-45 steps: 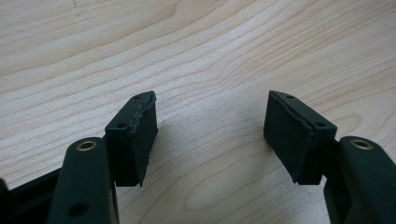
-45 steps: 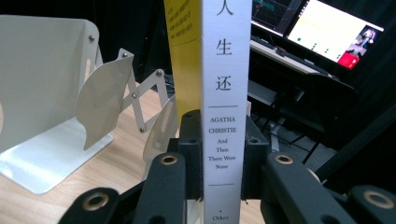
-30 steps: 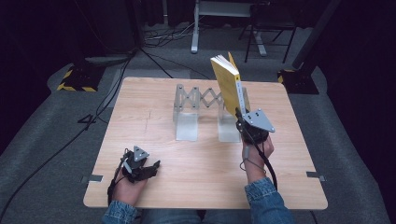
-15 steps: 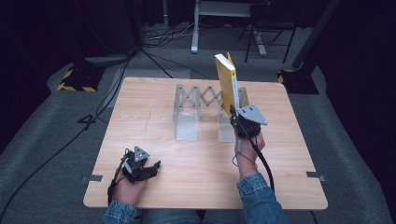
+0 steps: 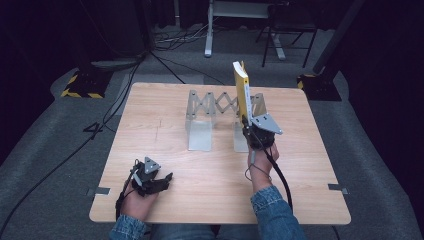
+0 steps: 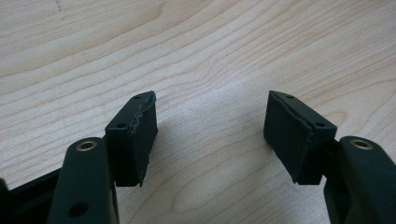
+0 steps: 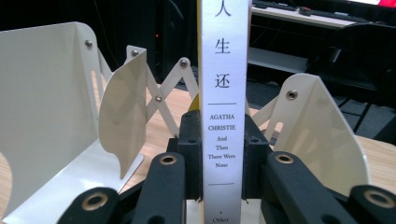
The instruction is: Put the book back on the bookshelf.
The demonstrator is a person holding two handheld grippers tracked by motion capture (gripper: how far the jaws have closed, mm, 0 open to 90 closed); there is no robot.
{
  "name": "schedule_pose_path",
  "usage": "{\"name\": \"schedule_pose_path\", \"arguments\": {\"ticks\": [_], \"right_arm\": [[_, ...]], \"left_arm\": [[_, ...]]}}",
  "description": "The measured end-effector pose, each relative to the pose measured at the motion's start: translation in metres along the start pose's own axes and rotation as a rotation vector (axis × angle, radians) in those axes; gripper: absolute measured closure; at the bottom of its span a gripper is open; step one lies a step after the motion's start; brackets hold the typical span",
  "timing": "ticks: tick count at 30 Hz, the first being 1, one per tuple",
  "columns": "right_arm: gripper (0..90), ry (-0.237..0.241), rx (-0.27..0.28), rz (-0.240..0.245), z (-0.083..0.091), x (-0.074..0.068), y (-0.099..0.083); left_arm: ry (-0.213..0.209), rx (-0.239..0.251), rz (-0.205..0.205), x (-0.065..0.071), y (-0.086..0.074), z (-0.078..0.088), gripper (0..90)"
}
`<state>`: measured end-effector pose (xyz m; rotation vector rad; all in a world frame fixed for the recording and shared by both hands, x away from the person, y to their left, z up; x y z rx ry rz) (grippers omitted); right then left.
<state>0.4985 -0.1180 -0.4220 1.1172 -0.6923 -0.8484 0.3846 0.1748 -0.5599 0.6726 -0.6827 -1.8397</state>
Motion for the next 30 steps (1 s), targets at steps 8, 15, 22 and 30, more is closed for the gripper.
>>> {"name": "schedule_pose_path", "arguments": {"ticks": [8, 15, 22, 30], "right_arm": [[75.5, 0.029, -0.056, 0.011, -0.003, -0.007, -0.019], [74.9, 0.052, -0.071, -0.036, 0.000, -0.007, -0.031], [74.2, 0.055, -0.099, -0.039, -0.003, -0.013, -0.047], [73.1, 0.062, -0.105, -0.054, 0.001, -0.013, -0.057]], "left_arm": [[-0.001, -0.001, 0.004, 0.001, 0.000, 0.000, 35.4], [-0.002, -0.002, -0.006, 0.000, 0.000, 0.000, 35.3], [-0.004, -0.001, 0.002, 0.001, 0.000, 0.000, 35.4], [-0.005, 0.000, 0.001, 0.001, 0.000, 0.000, 35.4]]}}
Point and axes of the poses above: each handheld gripper's, and its own axes: z roughly backward along the jaws, y roughly out of its top, x roughly to its right, the point moved 8 cm from there along -z, roughly forward along the jaws, and after that the axes turned 13 degrees about y, right-handed, at the moved point
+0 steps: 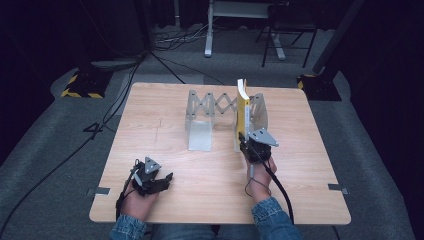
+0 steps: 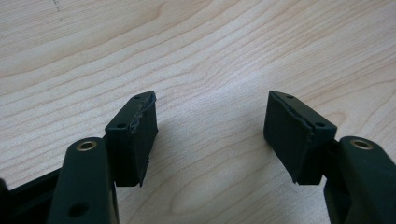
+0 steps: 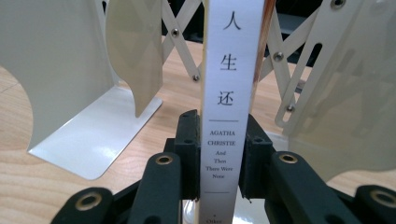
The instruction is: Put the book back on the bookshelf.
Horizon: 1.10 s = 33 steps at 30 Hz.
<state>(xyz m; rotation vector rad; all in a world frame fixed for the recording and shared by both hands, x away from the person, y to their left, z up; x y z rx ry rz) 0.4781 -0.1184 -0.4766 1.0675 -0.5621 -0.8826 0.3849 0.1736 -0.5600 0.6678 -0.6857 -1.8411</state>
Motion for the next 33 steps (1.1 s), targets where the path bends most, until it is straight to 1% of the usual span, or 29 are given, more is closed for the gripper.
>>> {"name": "schedule_pose_path", "arguments": {"ticks": [4, 8, 10, 11, 14, 24, 27, 30, 33], "right_arm": [[72.8, 0.003, -0.009, 0.013, 0.002, -0.001, -0.006], [73.3, 0.000, -0.057, 0.021, -0.001, -0.002, -0.021], [73.4, -0.005, -0.079, 0.022, -0.004, 0.000, -0.025], [73.4, -0.004, -0.081, 0.024, -0.005, 0.000, -0.026], [73.4, -0.002, -0.087, 0.026, -0.009, 0.001, -0.027], [73.4, 0.001, -0.081, 0.019, -0.020, 0.006, -0.024], [73.2, 0.000, -0.083, 0.012, -0.021, 0.007, -0.023], [73.1, 0.001, -0.081, 0.017, -0.022, 0.008, -0.023], [72.5, 0.000, -0.087, 0.014, -0.025, 0.012, -0.021]], "left_arm": [[0.000, 0.000, 0.000, 0.000, 0.000, 0.000, 35.4], [0.001, -0.003, -0.002, 0.000, 0.000, 0.000, 35.2], [0.003, -0.001, -0.003, 0.000, 0.000, 0.000, 35.1], [0.002, -0.002, -0.003, 0.000, 0.000, 0.000, 35.0], [0.003, -0.002, -0.008, -0.001, 0.000, 0.000, 35.0], [0.003, -0.001, -0.006, -0.001, 0.000, 0.000, 35.0], [0.003, 0.000, -0.003, 0.000, 0.000, 0.000, 35.0], [0.003, -0.002, -0.008, -0.001, 0.000, 0.000, 35.0], [0.002, 0.000, -0.003, 0.000, 0.000, 0.000, 35.0]]}}
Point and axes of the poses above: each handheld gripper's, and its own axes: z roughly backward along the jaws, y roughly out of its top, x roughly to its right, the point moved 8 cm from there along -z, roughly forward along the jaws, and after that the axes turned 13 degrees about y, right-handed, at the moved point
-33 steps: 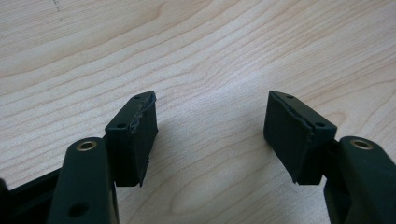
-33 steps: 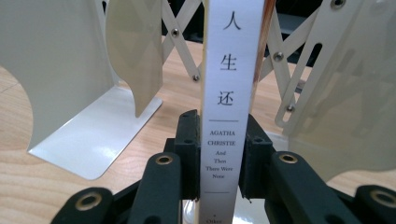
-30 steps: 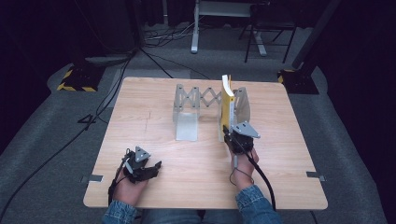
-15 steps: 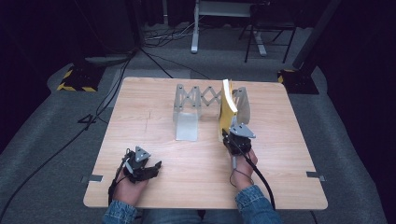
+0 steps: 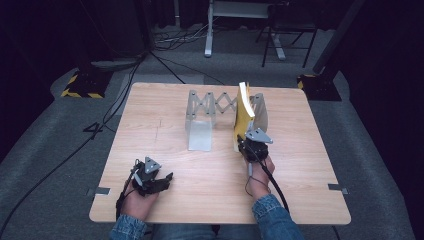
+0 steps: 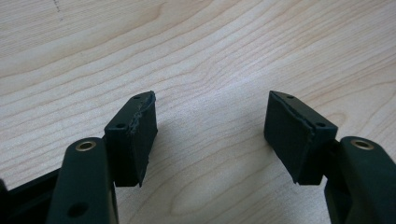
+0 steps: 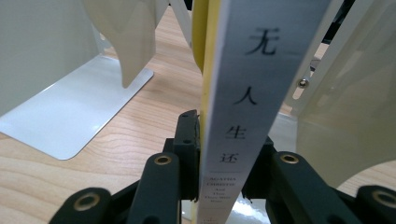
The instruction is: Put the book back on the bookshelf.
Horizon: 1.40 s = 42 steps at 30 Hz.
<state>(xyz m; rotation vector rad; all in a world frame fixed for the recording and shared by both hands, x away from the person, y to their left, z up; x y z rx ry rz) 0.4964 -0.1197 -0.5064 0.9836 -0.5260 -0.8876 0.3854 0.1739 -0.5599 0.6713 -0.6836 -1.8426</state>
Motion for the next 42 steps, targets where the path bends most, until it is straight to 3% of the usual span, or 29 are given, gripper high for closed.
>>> {"name": "schedule_pose_path", "arguments": {"ticks": [8, 14, 21, 31, 35, 37, 42], "right_arm": [[67.9, 0.004, -0.031, 0.024, -0.007, 0.002, 0.005], [57.5, 0.031, 0.003, 0.049, 0.002, -0.001, 0.008], [51.7, 0.071, 0.066, 0.089, 0.029, -0.008, 0.019], [45.5, 0.160, 0.092, 0.129, 0.081, -0.004, 0.023], [42.7, 0.192, 0.091, 0.121, 0.095, 0.002, 0.021], [40.4, 0.230, 0.093, 0.090, 0.109, 0.009, 0.019], [33.6, 0.249, 0.077, 0.060, 0.129, 0.028, 0.011]], "left_arm": [[0.001, 0.000, 0.005, 0.000, 0.000, 0.000, 35.1], [0.000, -0.002, 0.003, 0.000, -0.001, 0.000, 35.1], [0.002, 0.001, 0.004, 0.000, 0.000, 0.000, 34.8], [-0.007, -0.002, 0.004, -0.005, -0.003, 0.002, 32.8], [-0.011, -0.002, -0.005, -0.010, -0.006, 0.003, 31.9], [-0.016, -0.002, -0.007, -0.013, -0.007, 0.004, 31.4], [-0.027, -0.001, -0.022, -0.015, -0.007, 0.003, 29.8]]}}
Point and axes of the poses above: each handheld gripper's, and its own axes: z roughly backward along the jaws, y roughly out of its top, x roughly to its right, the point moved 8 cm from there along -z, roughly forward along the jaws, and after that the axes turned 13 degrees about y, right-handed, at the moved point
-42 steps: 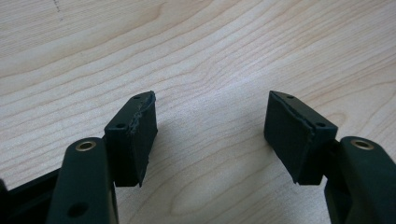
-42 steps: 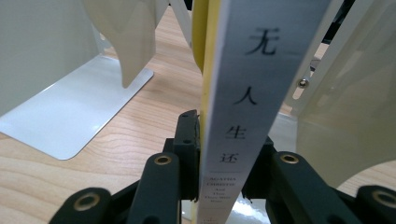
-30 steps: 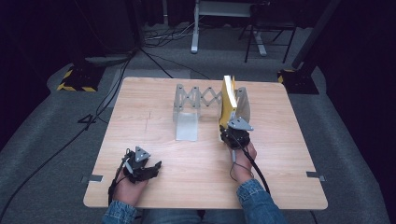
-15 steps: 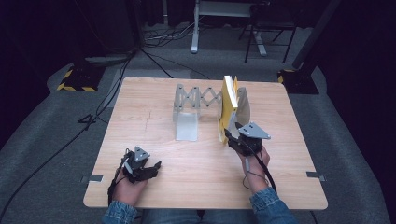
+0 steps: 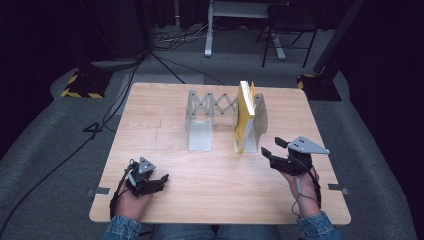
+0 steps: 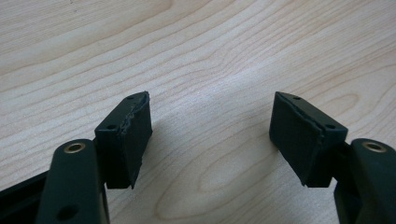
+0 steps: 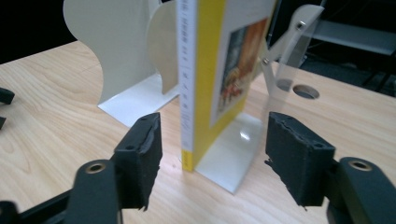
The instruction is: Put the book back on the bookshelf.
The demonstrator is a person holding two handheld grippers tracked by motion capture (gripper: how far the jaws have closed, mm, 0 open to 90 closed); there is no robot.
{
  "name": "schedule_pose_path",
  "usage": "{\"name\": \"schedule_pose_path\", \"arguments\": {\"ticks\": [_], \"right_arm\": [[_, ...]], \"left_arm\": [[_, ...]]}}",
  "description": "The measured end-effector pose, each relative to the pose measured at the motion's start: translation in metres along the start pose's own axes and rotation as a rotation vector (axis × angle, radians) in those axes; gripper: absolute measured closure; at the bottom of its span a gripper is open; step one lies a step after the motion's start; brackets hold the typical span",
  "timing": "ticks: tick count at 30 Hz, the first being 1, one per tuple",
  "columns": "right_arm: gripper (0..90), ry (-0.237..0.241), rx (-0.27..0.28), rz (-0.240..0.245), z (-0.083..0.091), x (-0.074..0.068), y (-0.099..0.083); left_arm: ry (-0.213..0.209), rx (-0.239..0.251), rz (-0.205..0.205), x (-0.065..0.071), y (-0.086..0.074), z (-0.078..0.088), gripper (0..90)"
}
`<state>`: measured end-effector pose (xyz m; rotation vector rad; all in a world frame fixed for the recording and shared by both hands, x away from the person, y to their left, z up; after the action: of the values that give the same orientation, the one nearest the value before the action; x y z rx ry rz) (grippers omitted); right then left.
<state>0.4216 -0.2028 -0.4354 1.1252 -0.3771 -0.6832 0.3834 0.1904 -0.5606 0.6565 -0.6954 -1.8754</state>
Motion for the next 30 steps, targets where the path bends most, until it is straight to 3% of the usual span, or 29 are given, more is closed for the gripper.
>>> {"name": "schedule_pose_path", "arguments": {"ticks": [3, 11, 14, 19, 21, 23, 27, 28, 30], "right_arm": [[28.5, 0.012, -0.019, -0.024, 0.013, 0.009, -0.007], [20.2, 0.021, -0.074, -0.060, 0.034, 0.028, -0.029], [16.8, 0.023, -0.115, -0.067, 0.043, 0.038, -0.046], [16.9, 0.008, -0.075, -0.131, 0.055, 0.051, -0.071], [16.9, 0.007, -0.093, -0.141, 0.055, 0.054, -0.077], [16.0, 0.015, -0.173, -0.144, 0.057, 0.062, -0.090], [15.0, 0.006, -0.208, -0.161, 0.056, 0.068, -0.107], [15.0, 0.003, -0.256, -0.182, 0.055, 0.072, -0.119], [14.9, 0.001, -0.292, -0.213, 0.053, 0.077, -0.127]], "left_arm": [[-0.019, -0.002, -0.025, -0.003, 0.000, 0.000, 29.0], [-0.031, 0.000, -0.037, -0.006, -0.001, -0.001, 27.6], [-0.031, -0.001, -0.039, -0.006, -0.001, -0.001, 27.4], [-0.032, -0.001, -0.040, -0.006, -0.001, -0.001, 27.3], [-0.032, 0.000, -0.039, -0.006, -0.001, -0.001, 27.3], [-0.032, 0.000, -0.039, -0.006, -0.001, -0.001, 27.3], [-0.033, -0.001, -0.039, -0.006, -0.001, -0.001, 27.3], [-0.033, -0.001, -0.040, -0.006, -0.001, -0.001, 27.3], [-0.034, -0.003, -0.038, -0.006, -0.001, -0.001, 27.2]]}}
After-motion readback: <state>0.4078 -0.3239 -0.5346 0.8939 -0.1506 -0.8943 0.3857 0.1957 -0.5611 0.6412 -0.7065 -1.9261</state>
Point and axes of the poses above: each handheld gripper's, and its own axes: z roughly backward along the jaws, y roughly out of its top, x roughly to its right, the point moved 8 cm from there along -z, roughly forward along the jaws, and after that the axes turned 13 degrees about y, right-handed, at the moved point
